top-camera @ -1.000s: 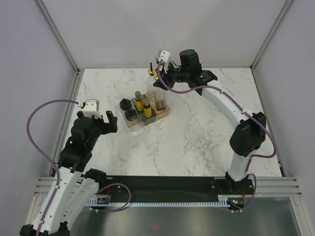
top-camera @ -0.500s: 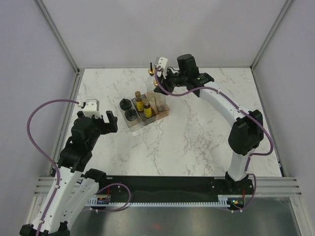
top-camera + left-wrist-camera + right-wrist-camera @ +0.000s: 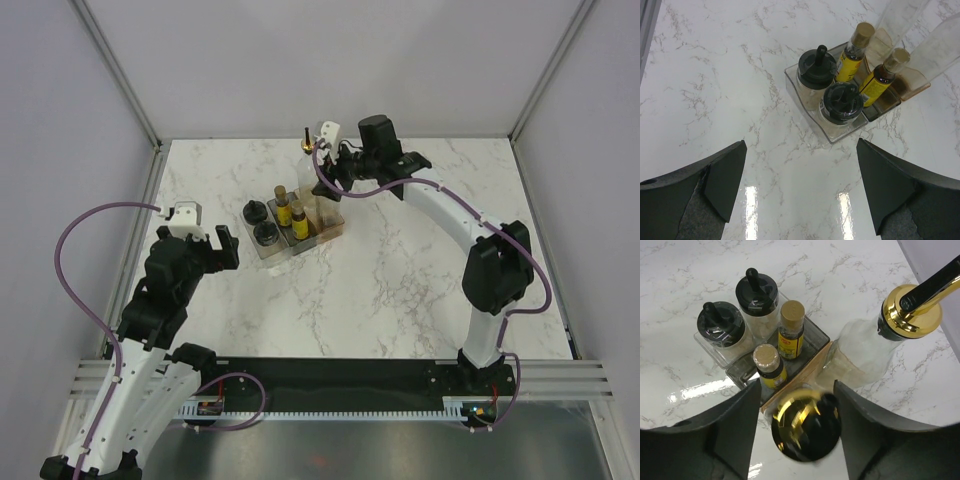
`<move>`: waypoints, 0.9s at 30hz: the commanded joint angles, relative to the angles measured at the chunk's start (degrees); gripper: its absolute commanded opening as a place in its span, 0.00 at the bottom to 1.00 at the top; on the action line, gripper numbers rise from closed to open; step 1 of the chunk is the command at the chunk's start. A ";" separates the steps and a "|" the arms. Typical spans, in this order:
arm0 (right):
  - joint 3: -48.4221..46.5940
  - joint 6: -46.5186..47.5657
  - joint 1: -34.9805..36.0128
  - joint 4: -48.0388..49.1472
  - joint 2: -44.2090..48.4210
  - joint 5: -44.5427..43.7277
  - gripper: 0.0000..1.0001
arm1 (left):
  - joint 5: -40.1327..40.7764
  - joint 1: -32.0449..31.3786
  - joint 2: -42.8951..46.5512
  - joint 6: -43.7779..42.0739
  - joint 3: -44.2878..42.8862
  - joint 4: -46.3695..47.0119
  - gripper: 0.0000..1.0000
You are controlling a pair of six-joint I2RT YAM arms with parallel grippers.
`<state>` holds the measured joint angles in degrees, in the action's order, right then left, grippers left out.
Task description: Organize the condiment bottles
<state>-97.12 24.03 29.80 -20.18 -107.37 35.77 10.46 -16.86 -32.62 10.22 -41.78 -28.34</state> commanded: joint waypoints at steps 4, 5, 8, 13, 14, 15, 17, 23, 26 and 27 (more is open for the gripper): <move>0.53 0.40 0.17 2.43 6.12 -2.89 0.86 | 0.88 -0.19 -0.34 -1.43 -0.14 1.71 1.00; 0.62 0.31 0.17 2.34 6.82 -4.12 0.91 | 0.88 -0.19 -0.34 -1.60 -0.58 1.71 1.00; 0.62 -0.48 0.17 1.56 9.63 -6.84 0.96 | 0.70 -0.10 -0.07 -1.78 -1.81 1.27 1.00; 1.84 -2.32 0.17 0.68 16.31 -9.40 0.98 | -0.08 -0.10 0.98 -1.43 -4.53 -0.31 1.00; 2.20 -2.93 0.17 0.50 17.45 -9.66 0.98 | -0.35 -0.19 1.24 -1.34 -4.89 -0.66 1.00; 2.55 -3.20 0.08 0.32 19.55 -10.10 0.98 | -0.61 -0.19 1.77 -1.25 -5.15 -0.93 1.00; 3.51 -3.99 0.08 -0.12 21.41 -10.98 0.98 | -0.97 -0.10 2.21 -0.90 -5.77 -1.54 1.00; 10.36 -8.73 -2.19 -0.56 32.29 -21.86 0.98 | -0.27 -0.10 4.14 0.33 -7.00 -3.30 1.00; 16.51 -15.48 -5.01 0.23 36.61 -33.89 0.98 | 1.14 -0.10 4.23 1.91 -6.91 -3.30 1.00; 18.18 -17.07 -7.37 0.15 39.32 -35.66 0.98 | 1.49 -0.10 3.88 2.17 -6.91 -3.22 1.00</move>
<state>-83.07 14.48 26.28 -20.21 -72.36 12.95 10.48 -16.86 -28.60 10.70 -46.68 -31.24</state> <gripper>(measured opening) 0.982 0.995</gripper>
